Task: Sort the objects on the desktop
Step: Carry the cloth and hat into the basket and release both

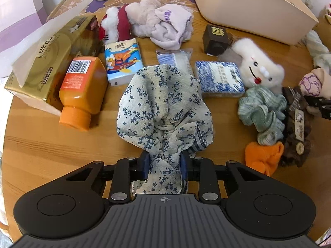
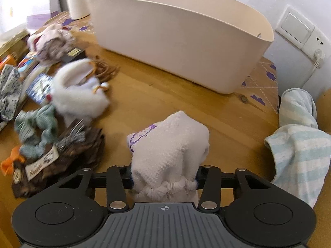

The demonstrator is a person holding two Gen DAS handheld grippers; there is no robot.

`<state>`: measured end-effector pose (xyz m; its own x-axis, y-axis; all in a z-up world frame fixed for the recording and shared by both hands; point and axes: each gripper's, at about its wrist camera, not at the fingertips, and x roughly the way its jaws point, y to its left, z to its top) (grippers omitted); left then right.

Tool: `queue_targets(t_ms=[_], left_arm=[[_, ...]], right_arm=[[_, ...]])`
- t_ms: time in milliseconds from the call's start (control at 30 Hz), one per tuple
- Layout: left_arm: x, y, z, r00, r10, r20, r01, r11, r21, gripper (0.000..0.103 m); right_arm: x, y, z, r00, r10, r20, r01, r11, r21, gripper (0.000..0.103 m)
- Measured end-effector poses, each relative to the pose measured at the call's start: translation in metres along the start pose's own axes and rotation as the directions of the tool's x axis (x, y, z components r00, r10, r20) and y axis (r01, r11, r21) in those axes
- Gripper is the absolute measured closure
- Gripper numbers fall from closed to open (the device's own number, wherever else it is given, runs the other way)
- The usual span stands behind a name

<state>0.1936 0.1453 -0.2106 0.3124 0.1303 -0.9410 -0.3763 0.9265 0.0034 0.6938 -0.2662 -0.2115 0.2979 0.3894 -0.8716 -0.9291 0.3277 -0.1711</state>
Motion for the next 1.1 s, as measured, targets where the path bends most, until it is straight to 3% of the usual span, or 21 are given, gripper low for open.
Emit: queue_targets(t_ms=[267,567,800,1100], left_arm=[[-0.025,-0.007,-0.006,0.997,-0.038,0.060,0.035,0.998,0.048,0.076],[-0.058,-0.020,0.015,0.979,-0.099,0.179,0.073,0.987,0.143,0.076],[-0.084,-0.028,0.047,0.952,-0.160,0.262,0.085,0.957,0.276,0.076],[-0.106,-0.061,0.100,0.915,-0.225,0.336,0.080,0.915,0.395,0.076]], right_arm=[[-0.024,0.005,-0.020,0.999,0.026,0.028,-0.026,1.000,-0.005,0.065],[-0.064,-0.001,-0.024,0.993,0.023,0.113,-0.024,1.000,0.001,0.066],[-0.100,-0.008,-0.002,0.975,0.017,0.221,-0.009,0.999,-0.034,0.066],[-0.124,-0.041,0.042,0.944,-0.079,0.320,0.086,0.996,-0.008,0.066]])
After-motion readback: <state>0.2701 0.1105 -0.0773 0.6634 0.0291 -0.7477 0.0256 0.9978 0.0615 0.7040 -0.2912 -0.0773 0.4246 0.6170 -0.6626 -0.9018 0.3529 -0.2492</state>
